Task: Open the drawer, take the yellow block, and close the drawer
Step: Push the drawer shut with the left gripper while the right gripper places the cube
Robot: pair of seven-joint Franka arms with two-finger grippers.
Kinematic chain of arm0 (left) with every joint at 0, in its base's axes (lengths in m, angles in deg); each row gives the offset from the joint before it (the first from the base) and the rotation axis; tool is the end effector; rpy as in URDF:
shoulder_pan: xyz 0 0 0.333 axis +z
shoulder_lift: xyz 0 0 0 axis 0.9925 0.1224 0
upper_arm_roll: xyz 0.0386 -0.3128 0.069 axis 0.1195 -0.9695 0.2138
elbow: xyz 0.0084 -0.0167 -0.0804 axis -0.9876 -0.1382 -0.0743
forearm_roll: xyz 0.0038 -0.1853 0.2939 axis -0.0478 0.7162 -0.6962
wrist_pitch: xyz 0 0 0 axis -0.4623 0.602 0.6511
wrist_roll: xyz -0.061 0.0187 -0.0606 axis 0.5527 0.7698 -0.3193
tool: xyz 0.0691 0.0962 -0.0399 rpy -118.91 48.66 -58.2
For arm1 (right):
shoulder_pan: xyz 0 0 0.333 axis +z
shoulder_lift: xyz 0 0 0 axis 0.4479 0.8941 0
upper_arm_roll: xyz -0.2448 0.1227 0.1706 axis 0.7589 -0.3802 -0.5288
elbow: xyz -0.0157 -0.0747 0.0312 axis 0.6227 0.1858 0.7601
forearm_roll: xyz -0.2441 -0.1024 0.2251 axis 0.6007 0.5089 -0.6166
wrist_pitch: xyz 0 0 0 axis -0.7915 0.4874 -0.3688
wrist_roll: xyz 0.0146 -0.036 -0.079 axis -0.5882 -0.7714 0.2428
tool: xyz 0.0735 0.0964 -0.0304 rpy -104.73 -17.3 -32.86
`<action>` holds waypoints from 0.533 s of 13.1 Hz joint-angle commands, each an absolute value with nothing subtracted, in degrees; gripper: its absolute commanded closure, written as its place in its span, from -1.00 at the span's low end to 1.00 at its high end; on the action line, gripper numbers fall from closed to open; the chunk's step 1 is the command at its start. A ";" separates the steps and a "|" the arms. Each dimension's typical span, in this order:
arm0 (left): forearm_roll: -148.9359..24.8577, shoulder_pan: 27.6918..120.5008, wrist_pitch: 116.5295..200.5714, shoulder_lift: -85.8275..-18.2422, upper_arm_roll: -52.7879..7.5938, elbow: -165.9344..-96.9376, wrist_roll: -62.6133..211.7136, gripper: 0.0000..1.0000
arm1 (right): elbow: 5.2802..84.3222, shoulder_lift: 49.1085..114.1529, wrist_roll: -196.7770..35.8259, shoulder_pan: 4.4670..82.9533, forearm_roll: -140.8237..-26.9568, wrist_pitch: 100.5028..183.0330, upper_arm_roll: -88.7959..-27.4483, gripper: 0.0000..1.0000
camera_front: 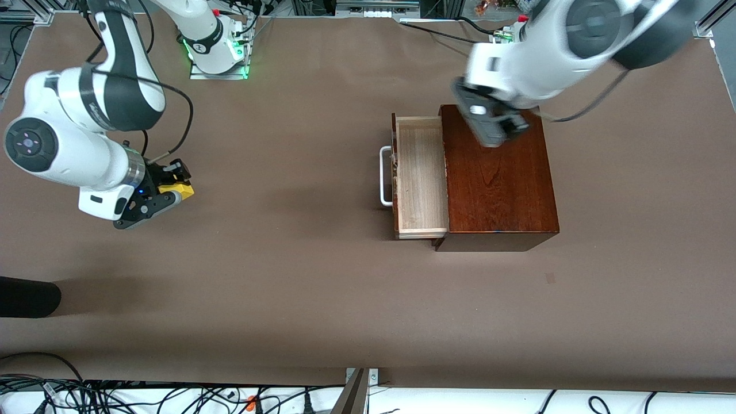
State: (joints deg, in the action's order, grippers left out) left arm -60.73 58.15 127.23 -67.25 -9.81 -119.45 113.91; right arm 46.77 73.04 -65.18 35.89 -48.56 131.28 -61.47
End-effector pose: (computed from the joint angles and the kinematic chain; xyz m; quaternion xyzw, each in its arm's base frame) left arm 0.4606 -0.2910 0.5324 0.8441 -0.5161 -0.1046 0.1008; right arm 0.5609 0.0750 0.4123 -0.9681 -0.2321 0.0926 0.0192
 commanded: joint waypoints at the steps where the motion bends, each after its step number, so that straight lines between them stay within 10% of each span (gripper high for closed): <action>1: -59.69 51.00 132.77 -60.62 -8.93 -115.57 122.03 -1.00 | 56.49 71.00 -66.17 33.56 -47.84 140.98 -62.17 1.00; 7: -64.85 42.56 153.95 -49.81 -8.84 -116.01 131.36 -1.00 | 64.07 79.42 -78.30 33.64 -48.10 160.50 -62.25 1.00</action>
